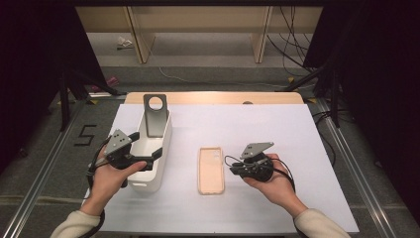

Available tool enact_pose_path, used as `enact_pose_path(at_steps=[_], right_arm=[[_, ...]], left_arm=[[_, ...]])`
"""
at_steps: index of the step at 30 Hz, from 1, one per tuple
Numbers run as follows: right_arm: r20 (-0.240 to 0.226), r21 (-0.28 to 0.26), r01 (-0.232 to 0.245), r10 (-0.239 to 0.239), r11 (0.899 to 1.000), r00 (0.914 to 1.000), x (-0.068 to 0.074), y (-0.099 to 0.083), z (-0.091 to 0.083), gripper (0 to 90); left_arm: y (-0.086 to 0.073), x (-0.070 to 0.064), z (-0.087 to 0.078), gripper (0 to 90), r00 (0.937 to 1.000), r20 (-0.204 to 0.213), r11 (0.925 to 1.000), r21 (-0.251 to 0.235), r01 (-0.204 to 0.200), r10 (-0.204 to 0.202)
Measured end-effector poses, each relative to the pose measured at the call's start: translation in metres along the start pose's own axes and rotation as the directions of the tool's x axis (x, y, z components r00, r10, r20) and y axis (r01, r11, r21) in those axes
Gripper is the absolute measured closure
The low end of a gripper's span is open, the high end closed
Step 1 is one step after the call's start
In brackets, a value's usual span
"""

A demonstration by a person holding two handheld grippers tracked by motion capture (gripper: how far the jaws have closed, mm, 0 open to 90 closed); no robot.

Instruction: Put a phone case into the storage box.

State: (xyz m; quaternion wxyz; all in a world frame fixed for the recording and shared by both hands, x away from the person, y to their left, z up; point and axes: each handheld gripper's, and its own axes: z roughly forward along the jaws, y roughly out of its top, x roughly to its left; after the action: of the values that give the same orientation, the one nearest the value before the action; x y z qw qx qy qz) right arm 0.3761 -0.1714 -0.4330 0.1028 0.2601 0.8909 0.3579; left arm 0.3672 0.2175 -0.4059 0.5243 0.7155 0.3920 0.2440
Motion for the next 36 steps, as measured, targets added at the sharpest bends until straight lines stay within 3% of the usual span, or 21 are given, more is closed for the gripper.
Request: enact_pose_path(at_steps=[3,6,10,15,20,21,26,30,31,32,33,36], right_arm=[[-0.031,0.027,0.029,-0.028,0.999,0.9991,0.006,0.004,0.007,74.5],[-0.032,0.077,0.088,-0.086,0.993,0.9958,0.015,0.009,0.016,66.4],[-0.036,0.154,0.189,-0.185,0.970,0.9820,0.027,0.016,0.028,53.4],[-0.036,0.255,0.317,-0.319,0.913,0.9470,0.044,0.026,0.039,43.0],[-0.060,0.347,0.425,-0.433,0.836,0.8995,0.055,0.030,0.052,39.9],[-0.066,0.354,0.437,-0.444,0.827,0.8936,0.057,0.031,0.053,39.6],[-0.070,0.381,0.471,-0.483,0.796,0.8727,0.064,0.036,0.058,38.4],[-0.073,0.404,0.483,-0.499,0.777,0.8634,0.070,0.038,0.063,38.2],[-0.077,0.407,0.495,-0.511,0.768,0.8559,0.070,0.039,0.064,38.2],[-0.074,0.408,0.495,-0.513,0.767,0.8552,0.072,0.039,0.066,38.2],[-0.079,0.420,0.502,-0.520,0.757,0.8505,0.073,0.040,0.067,38.3],[-0.079,0.433,0.509,-0.531,0.744,0.8438,0.076,0.042,0.071,38.9]], left_arm=[[0.000,0.000,0.000,1.3,1.0000,0.002,1.0000,0.000,-0.001,0.001],[0.000,-0.001,0.000,1.4,1.0000,0.005,1.0000,0.000,-0.002,0.002],[0.001,-0.002,0.000,1.5,1.0000,0.008,1.0000,-0.003,-0.004,0.004],[0.001,0.000,0.000,1.6,1.0000,0.002,1.0000,-0.004,-0.002,0.002],[0.001,0.000,-0.001,1.6,1.0000,0.001,1.0000,-0.004,-0.006,0.006],[0.001,0.000,-0.001,1.6,1.0000,0.002,1.0000,-0.004,-0.007,0.007],[0.002,0.000,-0.001,1.6,1.0000,0.003,1.0000,-0.005,-0.006,0.006],[0.002,0.000,-0.001,1.7,1.0000,0.004,1.0000,-0.007,-0.007,0.007],[0.002,0.000,-0.001,1.7,1.0000,0.004,1.0000,-0.007,-0.006,0.006],[0.002,0.000,-0.001,1.7,1.0000,0.004,1.0000,-0.007,-0.006,0.006],[0.002,0.000,-0.001,1.7,1.0000,0.004,1.0000,-0.007,-0.006,0.006],[0.002,0.000,-0.001,1.7,1.0000,0.005,1.0000,-0.007,-0.005,0.005]])
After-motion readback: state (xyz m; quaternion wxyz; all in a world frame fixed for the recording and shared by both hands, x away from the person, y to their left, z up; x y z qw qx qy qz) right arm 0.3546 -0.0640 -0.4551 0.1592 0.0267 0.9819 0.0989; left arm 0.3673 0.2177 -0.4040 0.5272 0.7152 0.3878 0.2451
